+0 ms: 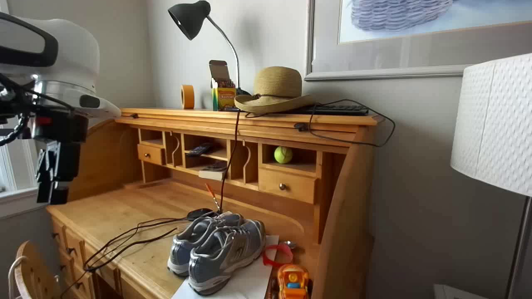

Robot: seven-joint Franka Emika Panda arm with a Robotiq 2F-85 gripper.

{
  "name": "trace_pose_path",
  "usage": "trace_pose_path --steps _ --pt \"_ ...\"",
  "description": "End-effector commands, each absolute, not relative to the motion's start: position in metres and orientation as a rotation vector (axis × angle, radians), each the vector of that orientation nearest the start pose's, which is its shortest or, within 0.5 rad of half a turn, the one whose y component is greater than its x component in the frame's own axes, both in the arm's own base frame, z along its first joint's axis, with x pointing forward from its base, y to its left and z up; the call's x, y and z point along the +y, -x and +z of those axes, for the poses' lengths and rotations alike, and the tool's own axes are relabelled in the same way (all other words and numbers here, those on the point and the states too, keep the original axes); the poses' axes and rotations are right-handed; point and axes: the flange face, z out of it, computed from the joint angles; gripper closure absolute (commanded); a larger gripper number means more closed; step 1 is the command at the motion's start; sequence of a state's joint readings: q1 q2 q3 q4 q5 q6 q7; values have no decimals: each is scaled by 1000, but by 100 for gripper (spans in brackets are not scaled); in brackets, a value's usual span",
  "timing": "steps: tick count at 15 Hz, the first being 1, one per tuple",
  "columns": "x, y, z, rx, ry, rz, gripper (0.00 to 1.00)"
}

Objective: Open the drawer on the right then pick up the remote control and put it on the countertop.

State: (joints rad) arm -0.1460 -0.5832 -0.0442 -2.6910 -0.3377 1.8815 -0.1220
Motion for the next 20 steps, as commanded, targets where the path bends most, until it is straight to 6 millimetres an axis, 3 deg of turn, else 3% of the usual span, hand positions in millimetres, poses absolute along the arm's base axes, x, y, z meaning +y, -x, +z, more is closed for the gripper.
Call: trace_pose_path --steps 1,2,5,14,16,17,18,19,20 --pt "-86 -321 396 -138 3355 448 0" --pt "-86 -321 396 -138 3355 448 0" --pt "-102 -330 402 -183 3325 213 0" --pt "-229 -391 410 -675 3220 -588 0" --pt "-236 -412 415 -724 3131 -733 0" --pt "-240 -414 415 -716 3068 -755 0" --pt "-245 -432 417 -668 3034 -713 0" --pt "-238 -407 414 -666 3089 -735 0" --pt "-239 -417 416 -663 3061 -741 0"
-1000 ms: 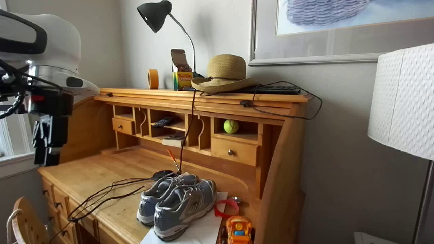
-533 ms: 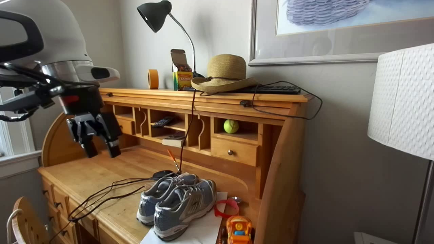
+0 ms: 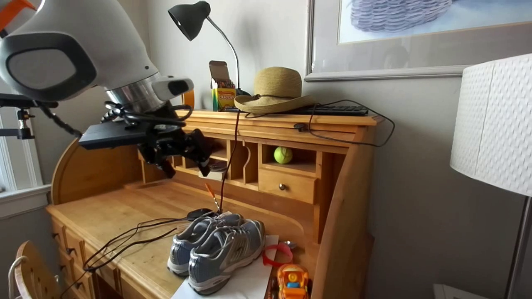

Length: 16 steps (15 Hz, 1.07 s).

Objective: Open the drawer on the right then pick up the remote control and put it on the countertop.

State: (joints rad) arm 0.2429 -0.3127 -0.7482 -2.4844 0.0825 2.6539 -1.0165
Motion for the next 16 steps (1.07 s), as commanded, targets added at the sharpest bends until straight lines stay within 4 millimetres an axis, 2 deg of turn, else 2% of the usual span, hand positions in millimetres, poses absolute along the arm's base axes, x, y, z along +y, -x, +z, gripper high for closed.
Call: trace_pose_path --steps 1,5,6,8,11,14,16 --pt "-240 -424 417 -661 3053 -739 0" --pt "-241 -431 418 -660 3058 -725 0" --pt "-244 -436 415 -590 3033 -718 0" --pt "-255 -443 410 -417 3065 -811 0" --pt "-263 -456 406 -277 3086 -928 0" --pt "-268 -476 408 -256 3083 -1001 0" --pt "-270 -496 410 -294 3054 -1020 0"
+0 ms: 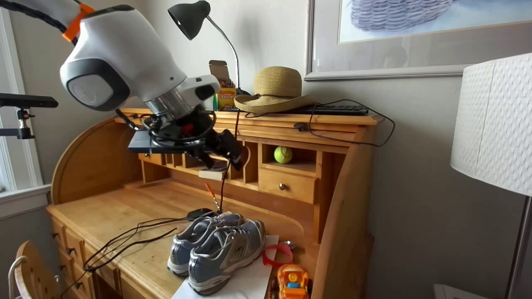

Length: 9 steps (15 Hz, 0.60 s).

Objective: Open the drawer on the right then pick up the remote control and put it on the countertop.

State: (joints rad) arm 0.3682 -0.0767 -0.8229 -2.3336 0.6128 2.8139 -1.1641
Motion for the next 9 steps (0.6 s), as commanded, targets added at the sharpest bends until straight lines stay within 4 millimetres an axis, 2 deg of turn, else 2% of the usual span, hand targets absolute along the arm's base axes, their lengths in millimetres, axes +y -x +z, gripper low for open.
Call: trace_pose_path --steps 1,3,6,9 --pt "-271 -508 406 -314 3047 -1025 0" --pt "-277 -527 397 -362 2981 -1034 0" --pt "-297 -552 362 -420 2905 -1010 0" --pt "-329 -566 324 -374 2907 -973 0"
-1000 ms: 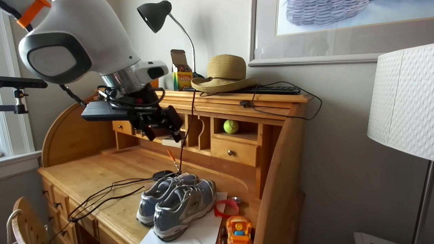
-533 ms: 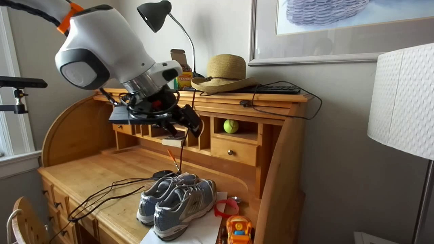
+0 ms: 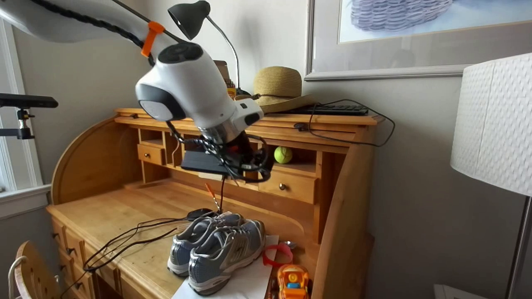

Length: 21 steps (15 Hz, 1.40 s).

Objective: Open the drawer on the right then pick up the remote control and put it on the countertop.

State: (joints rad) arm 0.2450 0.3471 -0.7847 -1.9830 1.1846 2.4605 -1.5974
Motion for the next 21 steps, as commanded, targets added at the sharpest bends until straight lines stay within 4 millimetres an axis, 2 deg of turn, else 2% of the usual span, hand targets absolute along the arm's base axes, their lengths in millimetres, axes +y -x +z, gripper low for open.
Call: trace_pose_path --steps 1,4,7,9,10,14,17,21 --pt "-336 -571 316 -365 2929 -962 0" --pt "-347 -571 298 -291 3017 -981 0" --pt "-335 -555 296 -199 3075 -1059 0" --pt "-326 -543 299 -187 3094 -1028 0" --pt "-338 -560 294 -207 3081 -1035 0" --pt "-329 -552 297 -199 3083 -1030 0" --pt "-322 -558 301 -255 3045 -1139 0" --pt "-307 -565 291 -290 2955 -1292 0"
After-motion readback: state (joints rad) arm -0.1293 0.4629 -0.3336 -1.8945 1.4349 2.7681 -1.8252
